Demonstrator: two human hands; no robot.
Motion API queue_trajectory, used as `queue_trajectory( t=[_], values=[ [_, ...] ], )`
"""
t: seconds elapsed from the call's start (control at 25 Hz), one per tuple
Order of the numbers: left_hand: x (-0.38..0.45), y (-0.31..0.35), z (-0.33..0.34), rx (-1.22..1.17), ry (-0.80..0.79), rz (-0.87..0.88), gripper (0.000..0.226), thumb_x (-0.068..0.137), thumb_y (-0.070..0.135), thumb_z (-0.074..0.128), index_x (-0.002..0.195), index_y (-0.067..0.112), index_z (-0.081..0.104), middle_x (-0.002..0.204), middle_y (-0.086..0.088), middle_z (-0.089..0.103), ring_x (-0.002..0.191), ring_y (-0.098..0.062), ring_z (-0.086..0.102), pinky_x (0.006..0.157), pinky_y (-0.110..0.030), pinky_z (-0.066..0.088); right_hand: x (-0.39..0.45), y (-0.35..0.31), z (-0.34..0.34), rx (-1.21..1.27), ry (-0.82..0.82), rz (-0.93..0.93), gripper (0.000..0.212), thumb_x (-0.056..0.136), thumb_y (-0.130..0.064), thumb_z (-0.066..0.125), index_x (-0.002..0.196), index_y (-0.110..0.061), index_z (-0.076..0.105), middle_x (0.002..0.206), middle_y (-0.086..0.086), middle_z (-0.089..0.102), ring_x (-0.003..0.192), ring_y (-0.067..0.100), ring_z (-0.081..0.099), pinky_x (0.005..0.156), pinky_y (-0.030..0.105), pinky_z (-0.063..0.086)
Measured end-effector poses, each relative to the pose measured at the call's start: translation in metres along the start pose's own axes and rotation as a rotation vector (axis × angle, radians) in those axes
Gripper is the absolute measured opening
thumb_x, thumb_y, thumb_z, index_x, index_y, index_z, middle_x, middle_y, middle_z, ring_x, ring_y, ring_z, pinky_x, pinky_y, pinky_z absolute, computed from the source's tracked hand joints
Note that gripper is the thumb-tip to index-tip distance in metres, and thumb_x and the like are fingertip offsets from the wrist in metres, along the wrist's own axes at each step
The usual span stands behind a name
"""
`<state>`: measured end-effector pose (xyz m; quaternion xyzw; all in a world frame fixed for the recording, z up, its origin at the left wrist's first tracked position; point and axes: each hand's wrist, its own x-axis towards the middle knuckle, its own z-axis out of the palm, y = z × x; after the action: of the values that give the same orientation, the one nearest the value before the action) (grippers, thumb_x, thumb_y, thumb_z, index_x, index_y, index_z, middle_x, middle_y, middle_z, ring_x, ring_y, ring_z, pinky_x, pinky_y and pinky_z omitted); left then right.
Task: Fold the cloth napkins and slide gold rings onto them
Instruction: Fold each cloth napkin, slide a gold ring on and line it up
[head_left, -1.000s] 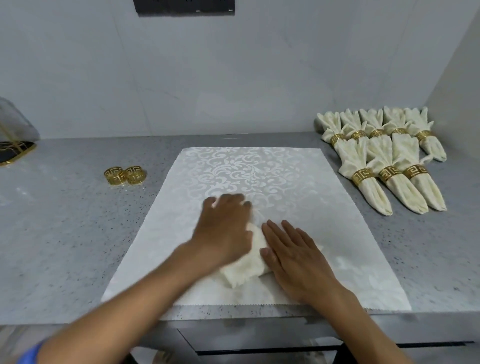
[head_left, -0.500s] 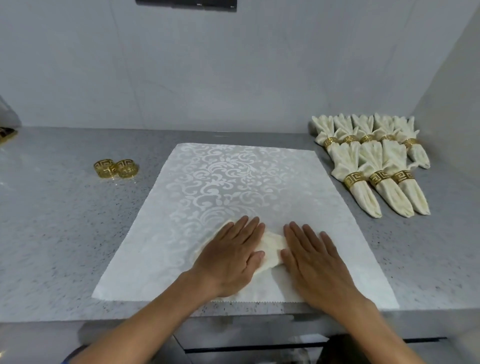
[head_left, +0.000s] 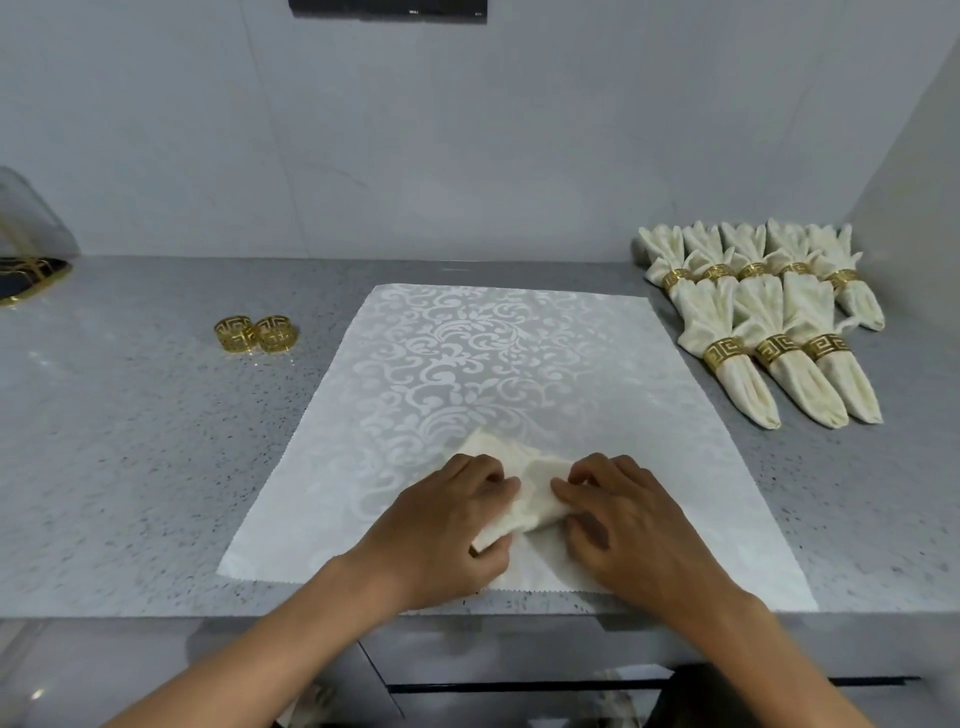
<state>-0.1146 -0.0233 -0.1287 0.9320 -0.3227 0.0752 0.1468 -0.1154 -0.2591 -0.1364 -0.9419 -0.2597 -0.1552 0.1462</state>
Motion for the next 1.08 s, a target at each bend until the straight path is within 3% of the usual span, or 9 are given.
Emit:
queue_trajectory(
  t=[0.16,0.28,0.44,0.52,0.6,0.72,0.84,0.92,1.08],
  values=[
    [0.007,0.009,-0.001,0.043,0.111,-0.042,0.021,0.077,0.028,0.054,0.096,0.023,0.06,0.084,0.011,0.057,0.075,-0.012,0.055,0.057,-0.029,0.048,0.004,0.003,0.002,0.016,0.019,0.012,0.031,0.076,-0.015,0.055,0.102,-0.021,0.07,0.098,-0.009,0.06,0.081,0.014,0.054,0.07,0.026,0.044],
    [0.017,0.001,-0.017,-0.201,0.082,-0.234,0.006,0.086,0.03,0.064,0.091,0.028,0.059,0.074,0.01,0.061,0.068,-0.01,0.055,0.062,-0.026,0.043,0.009,0.013,-0.001,0.08,-0.004,0.059,0.031,0.08,-0.021,0.05,0.1,-0.026,0.073,0.09,-0.011,0.058,0.076,0.009,0.049,0.068,0.02,0.033],
    [0.036,-0.013,-0.029,-0.576,-0.038,-0.457,0.018,0.083,0.024,0.075,0.075,0.013,0.064,0.06,0.009,0.061,0.063,-0.006,0.061,0.06,-0.026,0.042,0.021,0.035,-0.024,0.342,-0.171,0.193,0.015,0.092,-0.022,0.064,0.1,-0.032,0.073,0.092,-0.021,0.061,0.089,0.0,0.052,0.075,0.016,0.035],
    [0.044,-0.021,-0.027,-0.696,-0.037,-0.587,0.025,0.081,0.02,0.078,0.07,0.013,0.057,0.065,0.004,0.061,0.062,-0.011,0.059,0.059,-0.026,0.04,0.025,0.041,-0.032,0.437,-0.222,0.266,0.015,0.093,-0.021,0.065,0.102,-0.032,0.071,0.094,-0.02,0.065,0.091,-0.006,0.054,0.076,0.011,0.039],
    [0.05,-0.028,-0.025,-0.753,-0.032,-0.635,0.022,0.08,0.023,0.079,0.088,0.02,0.059,0.086,0.001,0.067,0.073,-0.012,0.061,0.066,-0.028,0.045,0.026,0.042,-0.031,0.519,-0.161,0.36,0.013,0.09,-0.021,0.069,0.098,-0.031,0.069,0.089,-0.015,0.066,0.082,-0.007,0.056,0.072,0.008,0.04],
    [0.05,-0.03,-0.022,-0.639,0.021,-0.548,0.029,0.085,0.027,0.071,0.104,0.036,0.051,0.089,-0.006,0.068,0.066,-0.013,0.054,0.066,-0.033,0.045,0.022,0.04,-0.024,0.519,-0.03,0.419,0.01,0.088,-0.022,0.072,0.083,-0.029,0.066,0.077,-0.013,0.065,0.072,0.0,0.056,0.066,0.011,0.042],
    [0.047,-0.028,-0.015,-0.549,0.034,-0.443,0.024,0.088,0.027,0.063,0.103,0.041,0.05,0.074,0.001,0.067,0.064,-0.013,0.056,0.067,-0.036,0.046,0.015,0.04,-0.021,0.482,0.047,0.394,0.014,0.09,-0.017,0.069,0.081,-0.027,0.07,0.082,-0.015,0.064,0.08,0.002,0.058,0.069,0.011,0.043],
    [0.044,-0.029,-0.012,-0.446,0.058,-0.392,0.021,0.088,0.031,0.064,0.102,0.042,0.054,0.081,0.006,0.062,0.072,-0.01,0.054,0.067,-0.032,0.043,0.01,0.04,-0.018,0.429,0.073,0.367,0.013,0.09,-0.018,0.069,0.082,-0.028,0.07,0.086,-0.015,0.062,0.084,0.003,0.057,0.071,0.014,0.043],
    [0.045,-0.033,-0.009,0.241,0.245,0.08,0.015,0.08,0.02,0.073,0.093,0.025,0.069,0.099,0.003,0.056,0.085,-0.019,0.052,0.07,-0.032,0.04,0.002,0.042,-0.017,0.383,0.112,0.325,0.009,0.087,-0.021,0.072,0.083,-0.028,0.07,0.082,-0.016,0.062,0.085,0.004,0.056,0.07,0.014,0.042]
  ],
)
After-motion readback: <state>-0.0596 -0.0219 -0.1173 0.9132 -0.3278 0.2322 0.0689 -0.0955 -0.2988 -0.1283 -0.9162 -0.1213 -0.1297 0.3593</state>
